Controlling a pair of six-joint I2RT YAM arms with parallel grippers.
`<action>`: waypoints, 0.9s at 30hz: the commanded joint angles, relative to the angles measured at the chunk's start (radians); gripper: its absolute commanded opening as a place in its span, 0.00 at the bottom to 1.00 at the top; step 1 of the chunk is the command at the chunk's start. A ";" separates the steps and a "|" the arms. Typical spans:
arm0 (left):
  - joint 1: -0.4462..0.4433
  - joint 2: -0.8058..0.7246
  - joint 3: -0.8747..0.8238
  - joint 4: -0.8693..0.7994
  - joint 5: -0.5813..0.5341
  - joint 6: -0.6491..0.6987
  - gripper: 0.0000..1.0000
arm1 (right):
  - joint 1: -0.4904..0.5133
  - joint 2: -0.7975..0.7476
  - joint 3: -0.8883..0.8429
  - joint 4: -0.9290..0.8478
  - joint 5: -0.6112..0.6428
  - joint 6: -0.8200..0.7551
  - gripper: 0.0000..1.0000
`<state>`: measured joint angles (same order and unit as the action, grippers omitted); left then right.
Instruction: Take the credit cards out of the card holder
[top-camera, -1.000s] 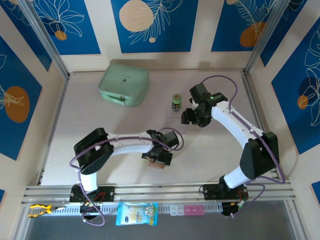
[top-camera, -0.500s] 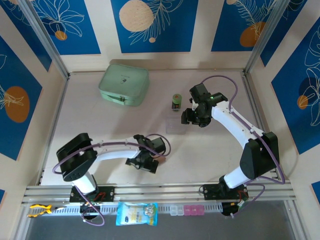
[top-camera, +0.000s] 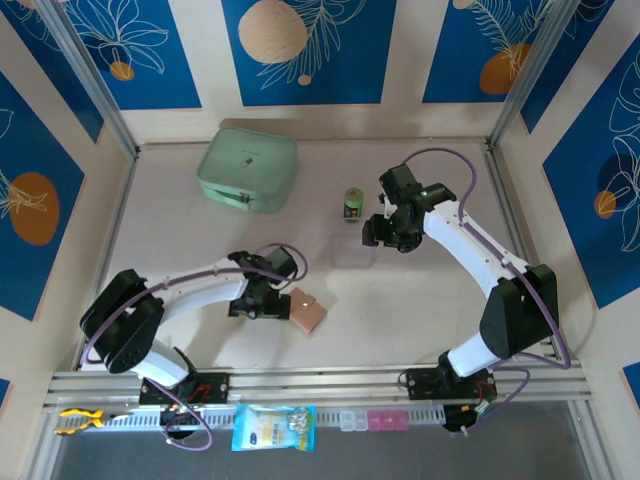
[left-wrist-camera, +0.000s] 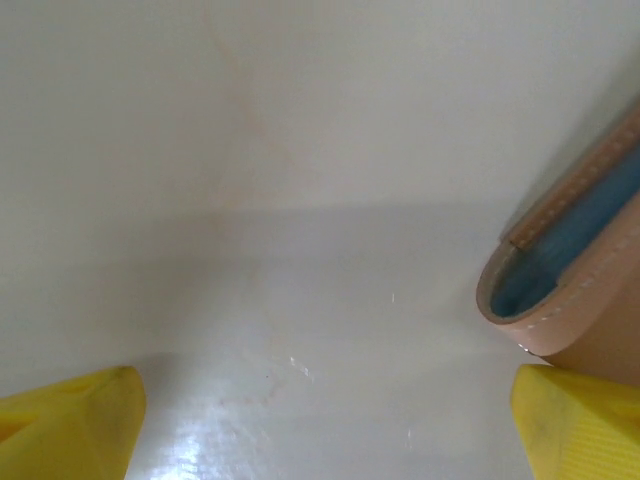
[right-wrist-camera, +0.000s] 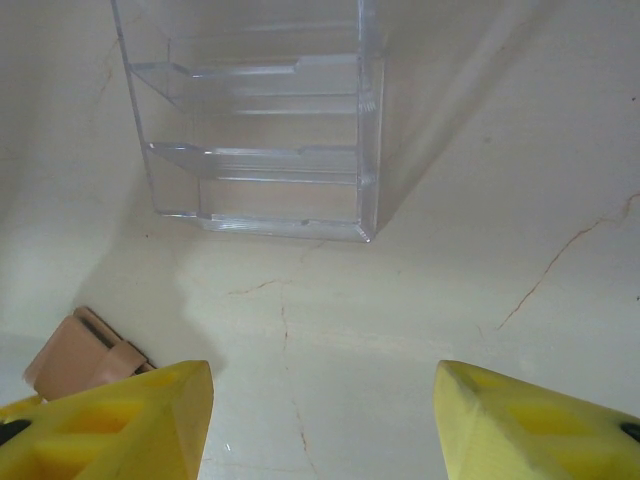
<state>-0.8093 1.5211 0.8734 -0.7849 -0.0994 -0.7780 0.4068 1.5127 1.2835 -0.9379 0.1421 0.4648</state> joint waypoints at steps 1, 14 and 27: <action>0.033 0.064 0.077 0.055 0.032 0.046 0.94 | 0.005 -0.022 0.028 -0.040 -0.001 0.000 0.60; -0.012 0.143 0.304 0.006 0.001 -0.004 0.96 | -0.019 -0.054 0.024 -0.056 0.007 -0.018 0.60; -0.150 0.267 0.345 -0.015 -0.048 -0.165 1.00 | -0.045 -0.074 0.003 -0.053 -0.010 -0.035 0.60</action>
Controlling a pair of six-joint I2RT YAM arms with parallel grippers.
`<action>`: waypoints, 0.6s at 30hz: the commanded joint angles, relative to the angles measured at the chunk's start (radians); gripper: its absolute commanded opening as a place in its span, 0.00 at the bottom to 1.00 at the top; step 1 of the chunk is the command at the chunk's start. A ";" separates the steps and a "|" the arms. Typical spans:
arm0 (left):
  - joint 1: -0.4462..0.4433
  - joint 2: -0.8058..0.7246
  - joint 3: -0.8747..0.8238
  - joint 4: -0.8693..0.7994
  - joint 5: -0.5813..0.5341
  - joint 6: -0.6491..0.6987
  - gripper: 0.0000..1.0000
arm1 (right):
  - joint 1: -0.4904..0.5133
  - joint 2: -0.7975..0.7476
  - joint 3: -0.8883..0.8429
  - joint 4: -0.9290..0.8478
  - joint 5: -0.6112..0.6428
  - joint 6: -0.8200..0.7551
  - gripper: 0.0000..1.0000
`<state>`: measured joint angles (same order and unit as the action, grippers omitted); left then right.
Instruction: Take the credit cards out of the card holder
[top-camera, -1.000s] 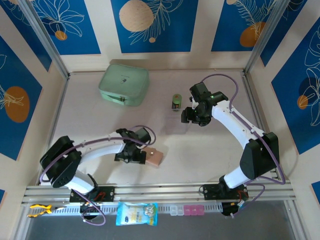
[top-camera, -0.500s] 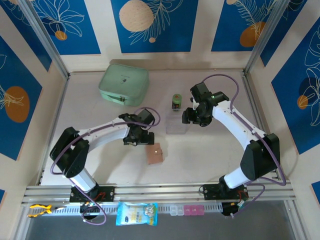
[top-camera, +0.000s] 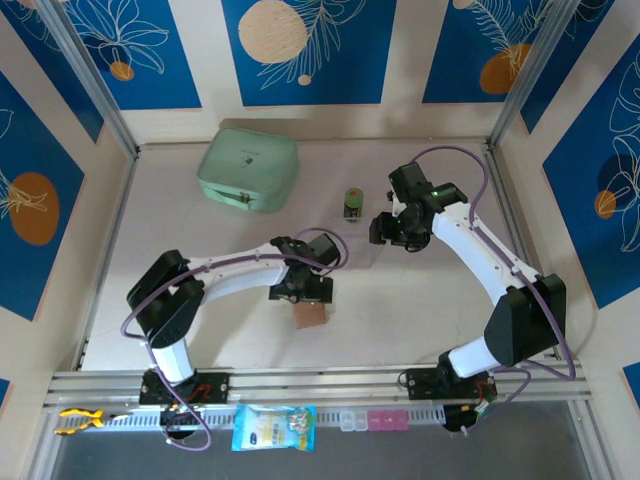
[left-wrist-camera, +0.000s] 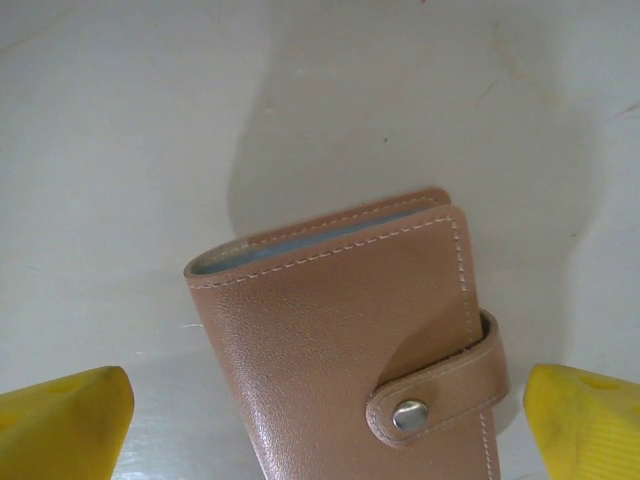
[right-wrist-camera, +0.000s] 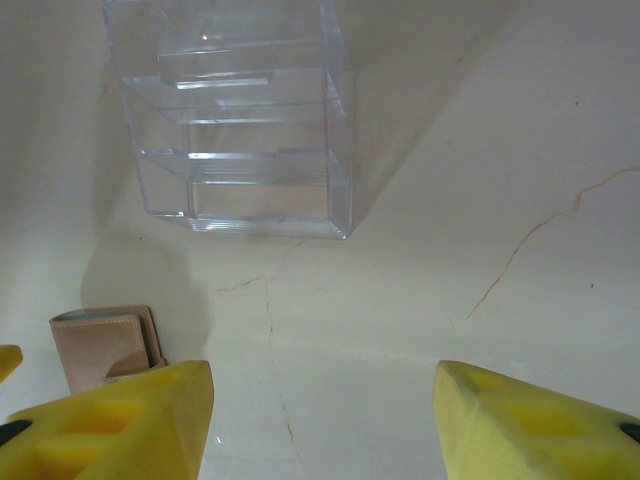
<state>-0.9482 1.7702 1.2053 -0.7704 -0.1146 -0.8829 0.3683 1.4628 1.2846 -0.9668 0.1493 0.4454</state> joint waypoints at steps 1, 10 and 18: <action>-0.015 0.023 0.010 -0.025 -0.029 -0.070 1.00 | -0.007 -0.028 -0.001 -0.022 -0.020 -0.016 0.60; -0.058 0.071 -0.006 0.016 -0.007 -0.120 1.00 | -0.015 -0.039 -0.027 -0.005 -0.034 -0.015 0.60; -0.075 0.087 -0.009 0.022 -0.003 -0.115 0.91 | -0.022 -0.058 -0.041 -0.004 -0.036 -0.016 0.60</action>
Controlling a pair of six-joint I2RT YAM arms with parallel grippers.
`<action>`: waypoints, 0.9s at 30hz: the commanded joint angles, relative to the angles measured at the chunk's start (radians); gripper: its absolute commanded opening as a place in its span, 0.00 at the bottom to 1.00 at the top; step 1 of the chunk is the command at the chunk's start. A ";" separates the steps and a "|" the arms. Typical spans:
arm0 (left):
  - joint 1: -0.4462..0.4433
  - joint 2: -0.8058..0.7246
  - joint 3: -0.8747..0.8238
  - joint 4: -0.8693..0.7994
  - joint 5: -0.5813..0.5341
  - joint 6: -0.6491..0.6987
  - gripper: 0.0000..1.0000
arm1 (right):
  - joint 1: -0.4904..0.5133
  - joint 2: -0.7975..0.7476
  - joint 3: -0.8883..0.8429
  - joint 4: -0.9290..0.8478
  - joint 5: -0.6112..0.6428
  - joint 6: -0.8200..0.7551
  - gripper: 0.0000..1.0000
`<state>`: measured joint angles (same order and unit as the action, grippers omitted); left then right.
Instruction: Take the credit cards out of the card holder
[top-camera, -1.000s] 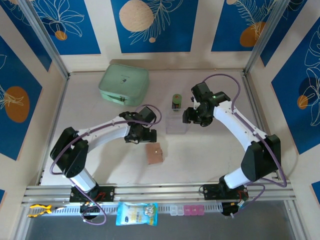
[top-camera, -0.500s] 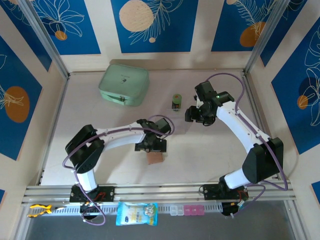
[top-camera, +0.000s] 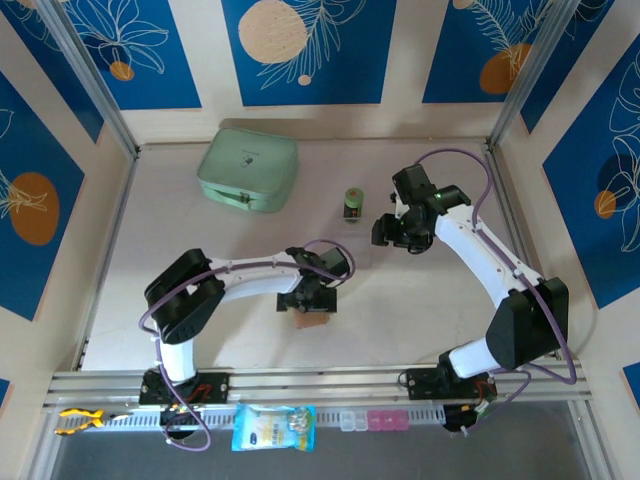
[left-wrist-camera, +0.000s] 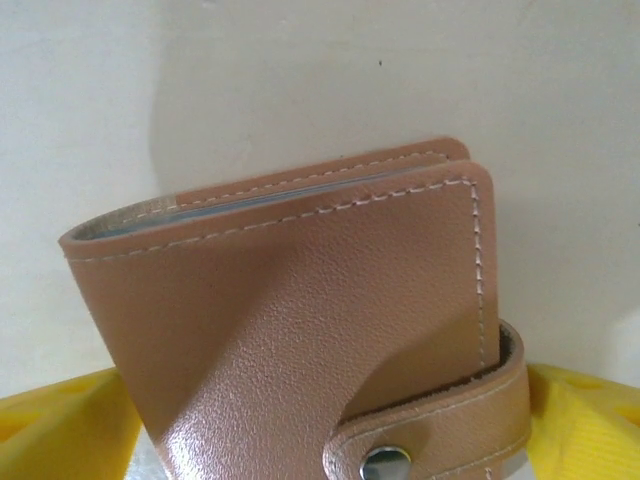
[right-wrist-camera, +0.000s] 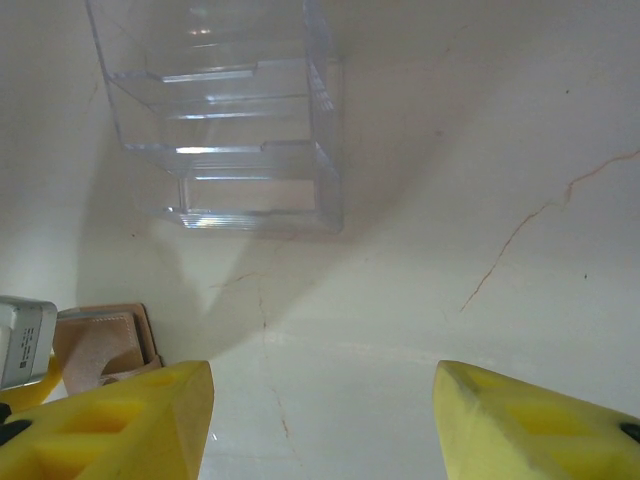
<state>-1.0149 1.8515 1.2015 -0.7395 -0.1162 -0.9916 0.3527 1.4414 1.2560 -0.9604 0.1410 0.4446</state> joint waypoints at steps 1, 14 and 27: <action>-0.011 0.004 0.001 -0.017 -0.003 -0.002 0.90 | -0.006 -0.042 -0.016 -0.011 -0.027 -0.014 0.60; -0.050 -0.043 -0.001 -0.022 0.057 0.140 0.85 | 0.003 -0.086 -0.064 -0.016 -0.015 0.023 0.59; -0.046 -0.147 -0.042 0.093 0.110 0.105 0.94 | 0.051 -0.163 -0.180 -0.021 -0.008 0.100 0.58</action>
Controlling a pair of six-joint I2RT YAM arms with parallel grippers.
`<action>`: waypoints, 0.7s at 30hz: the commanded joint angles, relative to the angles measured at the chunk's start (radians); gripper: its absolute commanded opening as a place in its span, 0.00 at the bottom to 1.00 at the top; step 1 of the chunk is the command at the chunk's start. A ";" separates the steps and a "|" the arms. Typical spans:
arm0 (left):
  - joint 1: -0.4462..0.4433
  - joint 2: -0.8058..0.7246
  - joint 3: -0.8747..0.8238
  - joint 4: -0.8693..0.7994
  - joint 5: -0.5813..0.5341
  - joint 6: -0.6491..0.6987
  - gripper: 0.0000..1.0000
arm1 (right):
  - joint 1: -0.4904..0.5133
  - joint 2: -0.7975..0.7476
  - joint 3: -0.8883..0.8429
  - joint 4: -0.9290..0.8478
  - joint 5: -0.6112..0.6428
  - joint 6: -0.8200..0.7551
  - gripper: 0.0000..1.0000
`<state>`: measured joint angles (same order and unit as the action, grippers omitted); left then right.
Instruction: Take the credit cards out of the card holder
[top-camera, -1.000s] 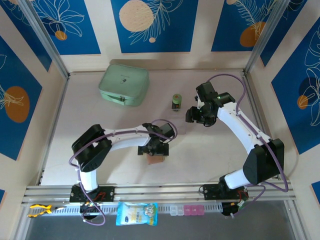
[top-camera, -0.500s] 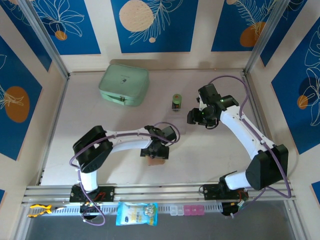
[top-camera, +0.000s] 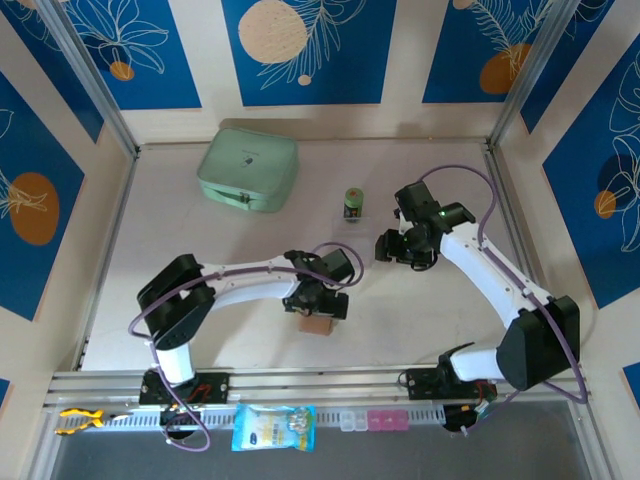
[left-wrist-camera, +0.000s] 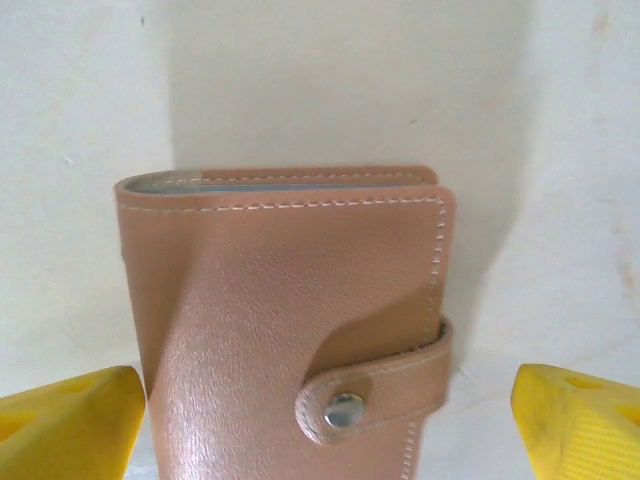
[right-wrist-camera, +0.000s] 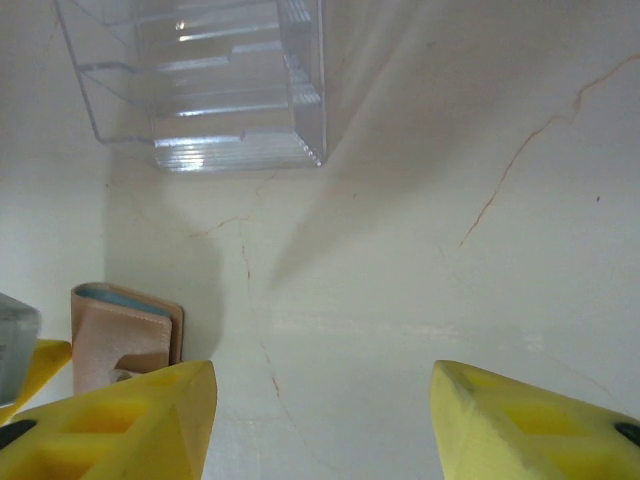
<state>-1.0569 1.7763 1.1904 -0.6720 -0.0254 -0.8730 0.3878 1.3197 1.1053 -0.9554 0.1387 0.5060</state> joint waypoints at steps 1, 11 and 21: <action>-0.001 -0.098 -0.051 0.043 0.019 -0.020 0.94 | 0.026 -0.054 -0.044 -0.030 -0.006 0.051 0.58; 0.084 -0.306 -0.230 0.149 0.033 -0.052 0.85 | 0.228 -0.159 -0.175 0.047 -0.063 0.285 0.55; 0.219 -0.385 -0.454 0.464 0.274 -0.100 0.48 | 0.475 -0.027 -0.170 0.182 -0.032 0.494 0.45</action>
<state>-0.8536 1.3937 0.7559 -0.3244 0.1421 -0.9615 0.8238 1.2530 0.9188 -0.8082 0.0978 0.9024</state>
